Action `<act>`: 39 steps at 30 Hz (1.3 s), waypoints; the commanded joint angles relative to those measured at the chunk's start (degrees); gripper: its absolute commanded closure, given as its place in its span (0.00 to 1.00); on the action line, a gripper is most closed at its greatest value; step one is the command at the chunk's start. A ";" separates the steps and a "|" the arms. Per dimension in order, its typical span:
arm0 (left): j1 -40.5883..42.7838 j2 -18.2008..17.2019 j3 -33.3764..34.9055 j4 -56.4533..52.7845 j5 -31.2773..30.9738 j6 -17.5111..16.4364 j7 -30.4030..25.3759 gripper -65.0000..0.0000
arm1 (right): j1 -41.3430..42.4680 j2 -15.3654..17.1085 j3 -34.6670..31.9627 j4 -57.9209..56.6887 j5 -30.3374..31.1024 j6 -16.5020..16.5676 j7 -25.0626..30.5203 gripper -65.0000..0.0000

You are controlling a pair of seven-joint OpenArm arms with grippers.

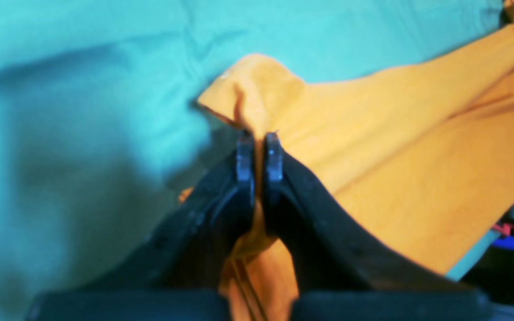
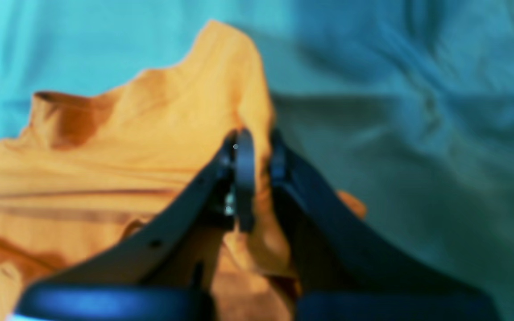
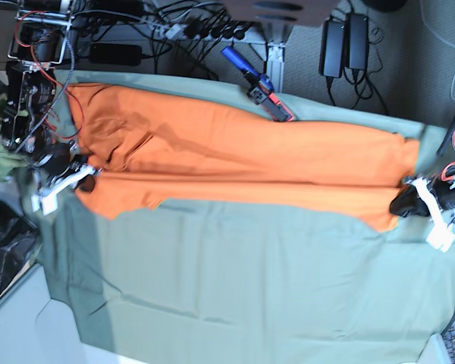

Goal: Fold the T-shirt properly
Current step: 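Fold that edge over onto the first fold with both grippers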

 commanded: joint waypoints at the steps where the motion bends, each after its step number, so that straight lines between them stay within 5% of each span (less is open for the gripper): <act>1: -0.63 -1.14 -0.50 1.05 -0.83 -0.91 -1.03 1.00 | -0.07 1.38 1.38 1.57 0.04 5.42 1.11 1.00; 14: 2.45 -1.09 -0.50 1.05 -0.79 -0.91 -1.07 1.00 | -8.00 1.07 2.23 3.15 -0.22 5.38 1.55 1.00; 18: 2.43 -1.07 -0.50 1.05 -0.79 -0.91 -1.46 1.00 | -7.98 1.05 2.23 3.15 -1.18 5.35 1.60 0.44; 20: 2.43 -1.07 -0.50 1.05 -0.76 -0.91 -1.49 1.00 | -8.00 1.03 2.54 3.37 -1.75 5.35 1.57 0.34; 29: 2.45 -0.46 -0.50 1.05 -0.22 -0.91 -1.57 1.00 | -7.89 0.90 10.88 5.42 0.48 5.33 1.57 0.35; 39: 2.51 0.31 -0.48 1.05 -0.22 -0.91 -1.66 1.00 | -3.10 -1.95 11.28 5.79 0.37 5.42 3.76 0.35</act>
